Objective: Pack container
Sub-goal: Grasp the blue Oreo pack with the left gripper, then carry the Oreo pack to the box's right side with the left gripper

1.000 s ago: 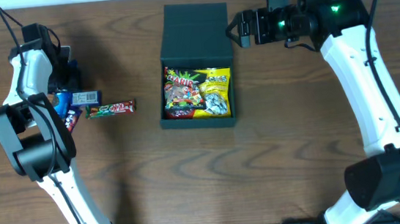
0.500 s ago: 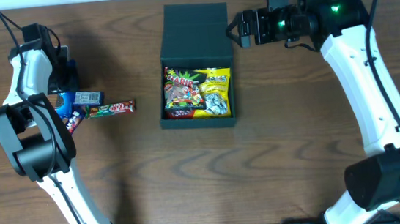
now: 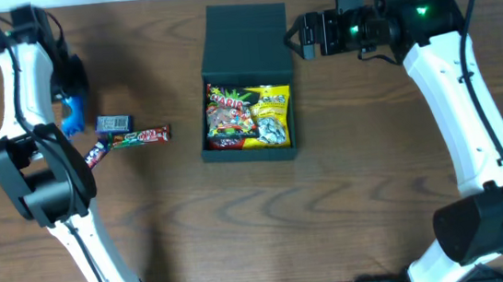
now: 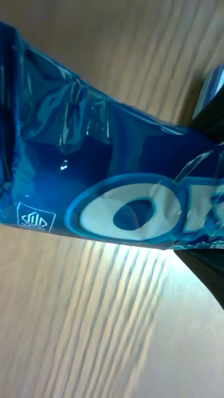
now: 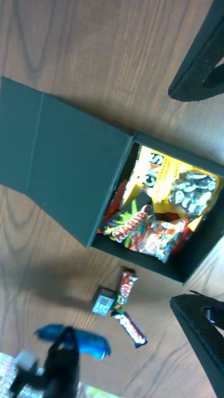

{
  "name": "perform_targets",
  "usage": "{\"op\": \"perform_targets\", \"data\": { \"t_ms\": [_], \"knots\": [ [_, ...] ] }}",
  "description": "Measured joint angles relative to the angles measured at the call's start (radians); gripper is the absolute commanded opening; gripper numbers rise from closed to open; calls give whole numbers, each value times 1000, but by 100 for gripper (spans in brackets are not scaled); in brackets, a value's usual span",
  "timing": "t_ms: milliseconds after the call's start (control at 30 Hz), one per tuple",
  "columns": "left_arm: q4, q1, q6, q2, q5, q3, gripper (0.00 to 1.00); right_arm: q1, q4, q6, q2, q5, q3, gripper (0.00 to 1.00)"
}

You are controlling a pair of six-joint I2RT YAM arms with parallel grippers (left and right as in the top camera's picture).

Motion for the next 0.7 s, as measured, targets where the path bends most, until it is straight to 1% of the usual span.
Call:
{"op": "perform_targets", "data": {
  "t_ms": [167,267,467,567,700],
  "knots": [
    [-136,-54,-27,0,-16,211,31,-37,-1,0,-5,-4,0,96],
    [-178,-136,-70,0,-17,283,32,-103,-5,0,-40,-3,0,96],
    [-259,-376,-206,0,14,294,30,-267,-51,3,-206,8,0,97],
    [-288,-507,-270,0,51,294,24,-320,-100,3,-281,32,1,98],
    [-310,-646,-342,0,77,294,16,-369,-159,-1,-327,67,3,99]
  ]
}}
